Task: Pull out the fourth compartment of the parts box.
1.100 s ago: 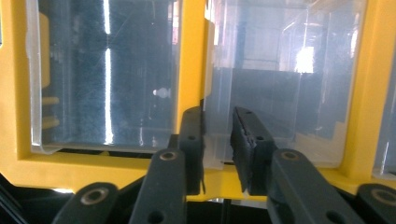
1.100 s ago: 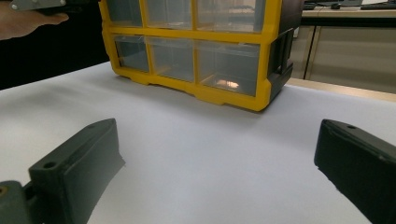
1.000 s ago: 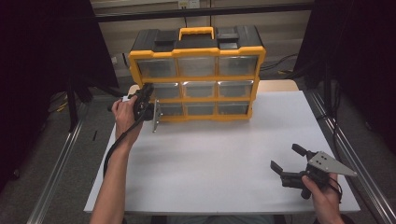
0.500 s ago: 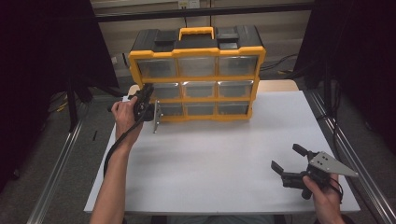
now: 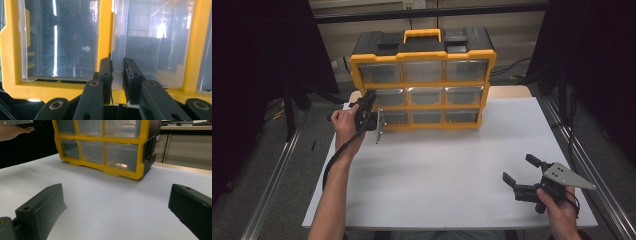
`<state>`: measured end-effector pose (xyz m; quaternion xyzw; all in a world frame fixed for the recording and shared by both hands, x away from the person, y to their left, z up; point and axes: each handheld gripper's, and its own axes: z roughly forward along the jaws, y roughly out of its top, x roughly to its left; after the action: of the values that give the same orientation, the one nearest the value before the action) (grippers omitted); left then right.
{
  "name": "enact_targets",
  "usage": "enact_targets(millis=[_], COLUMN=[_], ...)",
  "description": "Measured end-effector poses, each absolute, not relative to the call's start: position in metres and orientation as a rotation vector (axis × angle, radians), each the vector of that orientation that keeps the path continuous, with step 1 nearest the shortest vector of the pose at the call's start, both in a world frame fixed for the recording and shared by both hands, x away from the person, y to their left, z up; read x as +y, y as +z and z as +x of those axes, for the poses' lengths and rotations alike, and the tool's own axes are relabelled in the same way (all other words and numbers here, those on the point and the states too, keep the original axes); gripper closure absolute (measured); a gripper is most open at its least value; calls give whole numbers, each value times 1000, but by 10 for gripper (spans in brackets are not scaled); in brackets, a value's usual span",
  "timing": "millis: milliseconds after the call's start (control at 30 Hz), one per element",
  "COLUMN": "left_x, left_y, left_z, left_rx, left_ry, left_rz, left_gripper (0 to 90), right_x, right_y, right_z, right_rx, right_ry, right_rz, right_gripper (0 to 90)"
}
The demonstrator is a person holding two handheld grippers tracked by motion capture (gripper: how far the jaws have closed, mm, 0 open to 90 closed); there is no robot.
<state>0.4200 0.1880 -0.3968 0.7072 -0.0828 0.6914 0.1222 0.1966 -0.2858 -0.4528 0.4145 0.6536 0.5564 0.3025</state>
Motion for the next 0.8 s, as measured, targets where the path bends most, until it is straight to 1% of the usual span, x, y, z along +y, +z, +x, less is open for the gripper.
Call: enact_targets(millis=[33, 100, 133, 200, 333, 600, 700, 733, 767, 800], left_x=[187, 188, 188, 188, 188, 188, 188, 188, 189, 189], left_y=[-397, -398, -399, -396, -398, -396, -397, -396, -397, -397], left_z=[419, 419, 421, 417, 418, 417, 418, 417, 418, 418], left_rx=[-227, -216, -237, -244, -234, -249, -249, -243, -229, -223], left_ry=[2032, 2005, 2013, 2043, 2023, 2040, 2022, 2035, 2003, 2019], left_rz=[2059, 2069, 2037, 2076, 2073, 2075, 2063, 2084, 2074, 2063], left_gripper=[788, 787, 788, 792, 795, 796, 797, 796, 795, 794], right_x=[-286, -286, -286, -286, -287, -287, -287, -287, -287, -287], right_y=[-453, -453, -453, -453, -453, -453, -453, -453, -453, -453], right_z=[196, 196, 196, 196, 196, 196, 196, 196, 196, 196], right_rx=[1733, 1733, 1733, 1734, 1733, 1731, 1727, 1727, 1729, 1727], right_ry=[1476, 1475, 1477, 1476, 1480, 1475, 1475, 1478, 1475, 1474], right_rz=[1100, 1096, 1095, 1095, 1091, 1092, 1092, 1093, 1090, 1093], right_gripper=[1, 1, 1, 1, 1, 1, 0, 0, 0, 0])
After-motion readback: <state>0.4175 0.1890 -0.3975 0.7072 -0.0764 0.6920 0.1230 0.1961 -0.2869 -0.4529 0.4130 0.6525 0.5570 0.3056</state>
